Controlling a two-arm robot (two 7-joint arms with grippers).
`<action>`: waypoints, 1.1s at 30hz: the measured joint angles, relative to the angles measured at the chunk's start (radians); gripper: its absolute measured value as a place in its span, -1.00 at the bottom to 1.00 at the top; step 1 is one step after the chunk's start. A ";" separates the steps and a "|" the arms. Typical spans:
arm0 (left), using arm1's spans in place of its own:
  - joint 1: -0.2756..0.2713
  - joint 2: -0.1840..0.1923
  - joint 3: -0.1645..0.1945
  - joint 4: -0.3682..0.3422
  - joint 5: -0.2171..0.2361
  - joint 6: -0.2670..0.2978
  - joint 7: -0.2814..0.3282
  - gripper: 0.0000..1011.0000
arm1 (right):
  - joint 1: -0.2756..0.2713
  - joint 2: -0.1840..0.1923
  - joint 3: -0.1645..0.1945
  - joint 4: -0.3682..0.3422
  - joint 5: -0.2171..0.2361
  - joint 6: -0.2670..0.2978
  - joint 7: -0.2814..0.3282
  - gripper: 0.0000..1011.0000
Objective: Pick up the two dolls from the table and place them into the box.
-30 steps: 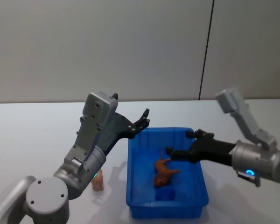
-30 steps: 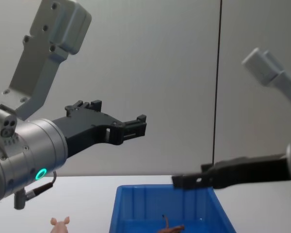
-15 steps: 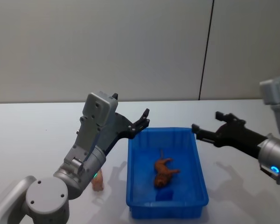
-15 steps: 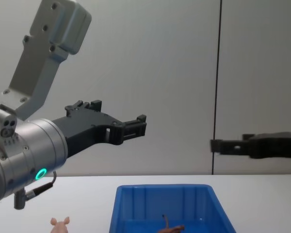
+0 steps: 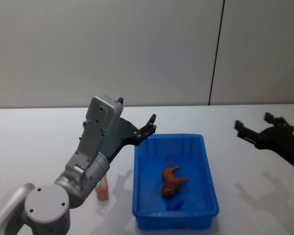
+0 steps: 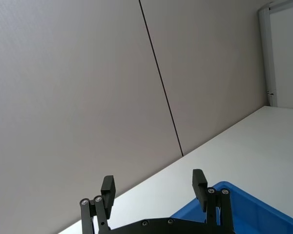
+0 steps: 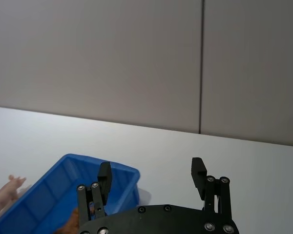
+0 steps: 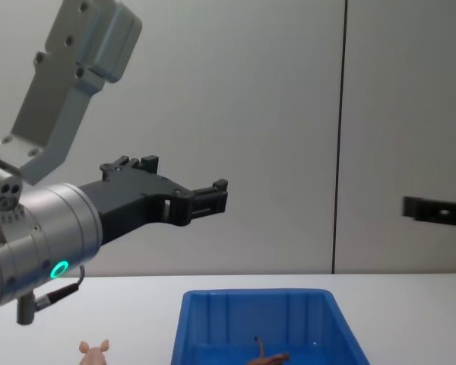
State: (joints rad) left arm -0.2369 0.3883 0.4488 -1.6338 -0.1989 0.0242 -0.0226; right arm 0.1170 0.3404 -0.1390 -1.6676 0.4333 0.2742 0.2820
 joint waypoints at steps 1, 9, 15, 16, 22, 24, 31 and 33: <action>0.001 0.002 -0.001 -0.003 0.000 0.004 -0.001 0.98 | -0.012 0.004 0.006 -0.010 0.009 -0.007 -0.022 0.98; 0.020 0.027 -0.016 -0.044 -0.023 0.066 0.003 0.98 | -0.072 0.023 0.038 -0.051 0.055 -0.048 -0.131 0.98; 0.046 0.052 -0.029 -0.081 -0.055 0.127 0.022 0.98 | -0.119 0.035 0.064 -0.080 0.086 -0.081 -0.220 0.98; 0.055 0.061 -0.033 -0.093 -0.066 0.145 0.028 0.98 | -0.124 0.036 0.067 -0.083 0.089 -0.085 -0.230 0.98; 0.089 0.092 -0.047 -0.132 -0.116 0.224 0.058 0.98 | -0.167 0.045 0.093 -0.105 0.117 -0.118 -0.305 0.98; 0.102 0.103 -0.053 -0.146 -0.134 0.252 0.068 0.98 | -0.176 0.047 0.098 -0.110 0.123 -0.125 -0.318 0.98; 0.131 0.124 -0.067 -0.168 -0.190 0.331 0.097 0.98 | -0.205 0.054 0.117 -0.125 0.142 -0.148 -0.364 0.98; 0.139 0.130 -0.071 -0.172 -0.210 0.357 0.106 0.98 | -0.211 0.055 0.120 -0.128 0.146 -0.152 -0.373 0.98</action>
State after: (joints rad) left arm -0.0977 0.5180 0.3773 -1.8059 -0.4089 0.3814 0.0830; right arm -0.0939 0.3955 -0.0185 -1.7957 0.5793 0.1218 -0.0913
